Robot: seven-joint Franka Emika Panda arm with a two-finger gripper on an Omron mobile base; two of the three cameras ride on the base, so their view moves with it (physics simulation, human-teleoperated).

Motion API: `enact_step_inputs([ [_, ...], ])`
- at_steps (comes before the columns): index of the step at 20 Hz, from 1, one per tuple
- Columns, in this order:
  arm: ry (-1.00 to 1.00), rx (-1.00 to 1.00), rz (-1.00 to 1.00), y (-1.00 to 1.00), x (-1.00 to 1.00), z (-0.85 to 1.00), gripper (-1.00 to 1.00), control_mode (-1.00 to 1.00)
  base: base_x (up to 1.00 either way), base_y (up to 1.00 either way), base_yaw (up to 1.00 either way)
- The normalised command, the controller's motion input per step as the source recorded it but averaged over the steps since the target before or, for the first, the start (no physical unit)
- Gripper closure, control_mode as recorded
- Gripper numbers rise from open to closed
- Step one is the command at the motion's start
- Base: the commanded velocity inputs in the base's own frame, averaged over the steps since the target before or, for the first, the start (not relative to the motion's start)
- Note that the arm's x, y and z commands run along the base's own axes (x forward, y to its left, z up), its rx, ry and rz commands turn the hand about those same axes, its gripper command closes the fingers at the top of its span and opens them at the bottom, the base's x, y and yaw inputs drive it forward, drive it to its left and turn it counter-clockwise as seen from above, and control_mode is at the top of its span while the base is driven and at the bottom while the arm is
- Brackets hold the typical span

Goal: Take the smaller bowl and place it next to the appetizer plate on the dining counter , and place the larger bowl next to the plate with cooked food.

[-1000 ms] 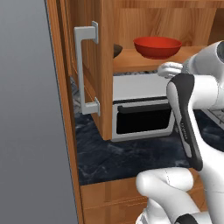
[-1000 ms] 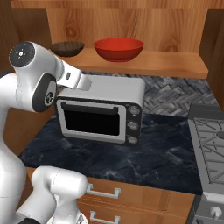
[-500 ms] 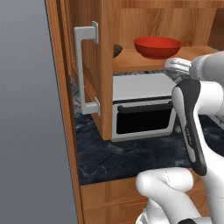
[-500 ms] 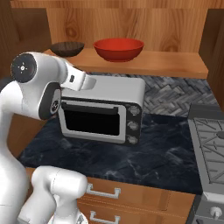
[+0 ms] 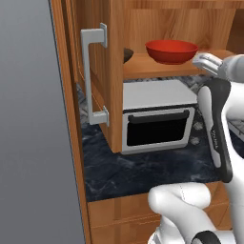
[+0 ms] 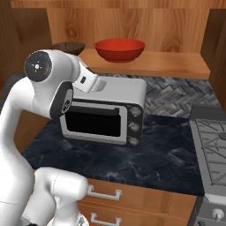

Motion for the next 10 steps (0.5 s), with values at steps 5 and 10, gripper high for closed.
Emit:
enact_step_inputs([
  [5,0.01,0.1,0.0,-0.1,0.1,0.43,-1.0,-1.0,0.0,0.0,0.0],
  [10,0.1,0.0,0.0,0.0,0.33,0.04,-1.0,-1.0,0.0,0.0,0.0],
])
